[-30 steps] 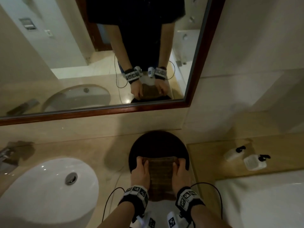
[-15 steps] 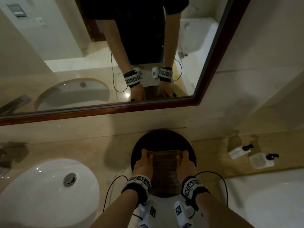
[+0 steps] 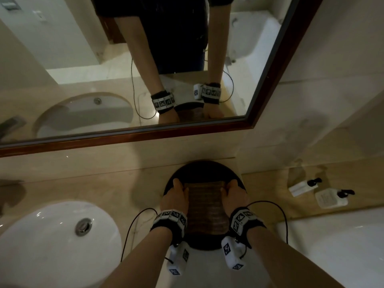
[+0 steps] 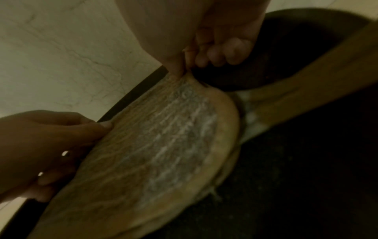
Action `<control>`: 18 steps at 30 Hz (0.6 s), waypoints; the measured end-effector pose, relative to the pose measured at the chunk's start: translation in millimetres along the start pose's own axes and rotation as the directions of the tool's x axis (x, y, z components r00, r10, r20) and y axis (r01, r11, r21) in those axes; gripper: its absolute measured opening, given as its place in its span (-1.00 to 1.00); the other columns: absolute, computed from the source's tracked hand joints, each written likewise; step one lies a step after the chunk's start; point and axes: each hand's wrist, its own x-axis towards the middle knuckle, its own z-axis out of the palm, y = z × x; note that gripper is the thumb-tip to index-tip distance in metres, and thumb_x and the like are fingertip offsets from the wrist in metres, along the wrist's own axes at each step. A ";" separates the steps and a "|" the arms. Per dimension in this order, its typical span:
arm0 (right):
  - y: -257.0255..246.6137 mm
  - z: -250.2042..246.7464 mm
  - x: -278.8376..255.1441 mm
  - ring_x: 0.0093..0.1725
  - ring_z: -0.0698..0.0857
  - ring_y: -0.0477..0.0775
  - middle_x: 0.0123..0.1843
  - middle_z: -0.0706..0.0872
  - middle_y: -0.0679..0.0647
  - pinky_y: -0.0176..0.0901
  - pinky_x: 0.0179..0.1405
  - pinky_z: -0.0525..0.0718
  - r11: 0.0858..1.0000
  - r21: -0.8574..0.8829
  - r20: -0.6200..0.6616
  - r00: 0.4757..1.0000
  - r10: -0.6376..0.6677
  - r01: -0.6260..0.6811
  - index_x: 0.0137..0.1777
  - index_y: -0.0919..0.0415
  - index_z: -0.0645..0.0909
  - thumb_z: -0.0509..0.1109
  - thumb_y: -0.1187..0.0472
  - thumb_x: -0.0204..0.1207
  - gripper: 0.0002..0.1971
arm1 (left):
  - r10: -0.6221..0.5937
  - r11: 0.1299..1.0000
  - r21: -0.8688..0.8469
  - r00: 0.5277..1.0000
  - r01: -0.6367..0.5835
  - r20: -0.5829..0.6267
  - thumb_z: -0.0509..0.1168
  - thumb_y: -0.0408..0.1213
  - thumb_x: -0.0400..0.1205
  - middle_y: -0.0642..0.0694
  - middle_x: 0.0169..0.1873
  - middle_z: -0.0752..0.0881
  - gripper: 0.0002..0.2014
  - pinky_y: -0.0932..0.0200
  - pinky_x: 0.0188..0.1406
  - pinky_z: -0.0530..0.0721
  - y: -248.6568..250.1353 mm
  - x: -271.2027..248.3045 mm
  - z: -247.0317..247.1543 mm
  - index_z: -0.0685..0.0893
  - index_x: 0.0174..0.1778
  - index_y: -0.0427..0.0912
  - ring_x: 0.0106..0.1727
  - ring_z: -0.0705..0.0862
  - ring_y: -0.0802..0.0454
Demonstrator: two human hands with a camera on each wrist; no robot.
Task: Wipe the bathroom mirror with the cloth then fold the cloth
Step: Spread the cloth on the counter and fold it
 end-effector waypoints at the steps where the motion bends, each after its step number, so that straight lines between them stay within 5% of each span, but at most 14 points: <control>1: 0.1 -0.2 0.1 -0.20 0.67 0.17 -0.10 0.68 0.18 -0.10 -0.33 0.54 1.000 0.003 0.002 1.000 0.006 -0.006 0.10 0.23 0.40 0.21 0.05 0.66 -0.76 | -0.006 1.000 0.007 1.000 0.006 -0.001 0.06 0.01 0.75 -0.15 -0.08 0.71 -0.69 0.00 -0.24 0.66 -0.3 0.5 0.8 0.36 0.21 -0.17 -0.14 0.72 -0.16; 8: -3.0 -18.3 -1.5 -0.13 0.66 0.18 -0.11 0.66 0.17 -0.15 -0.29 0.48 0.983 0.140 0.062 0.992 0.110 -0.118 0.08 0.27 0.49 0.26 0.05 0.64 -0.75 | -0.060 0.995 -0.075 0.996 0.065 0.066 0.14 -0.07 0.74 -0.11 -0.15 0.64 -0.76 0.10 -0.29 0.51 4.7 -4.5 -14.1 0.40 0.14 -0.19 -0.23 0.59 -0.05; 13: 3.8 -28.5 -5.6 -0.29 0.67 0.23 -0.31 0.71 0.25 0.22 -0.17 0.74 0.788 0.544 0.200 0.957 0.212 -0.288 -0.18 0.31 0.61 0.25 0.21 0.60 -0.79 | -0.161 0.927 -0.304 0.965 0.220 0.206 0.19 -0.11 0.70 -0.17 -0.20 0.69 -0.83 0.01 -0.12 0.69 4.9 -11.8 -32.5 0.54 0.05 -0.14 -0.10 0.72 -0.20; 16: -10.3 -50.4 -35.9 -0.37 0.62 0.13 -0.35 0.66 0.20 -0.05 -0.38 0.67 0.546 0.729 0.359 0.910 0.207 -0.412 -0.23 0.33 0.61 0.24 0.29 0.64 -0.77 | -0.216 0.558 -0.696 0.889 0.452 0.404 0.24 -0.08 0.72 -0.19 -0.18 0.72 -0.66 0.00 -0.23 0.72 15.9 -36.7 -47.5 0.62 0.23 -0.27 -0.16 0.70 -0.16; 18: -15.5 -58.0 -57.5 -0.31 0.62 0.13 -0.28 0.66 0.22 -0.06 -0.28 0.66 0.449 0.757 0.450 0.877 0.170 -0.476 -0.20 0.32 0.61 0.23 0.26 0.66 -0.77 | -0.188 0.342 -0.786 0.857 0.514 0.479 0.22 -0.01 0.72 -0.20 -0.09 0.76 -0.58 0.01 -0.25 0.69 21.6 -57.1 -55.3 0.66 0.24 -0.31 -0.12 0.71 -0.14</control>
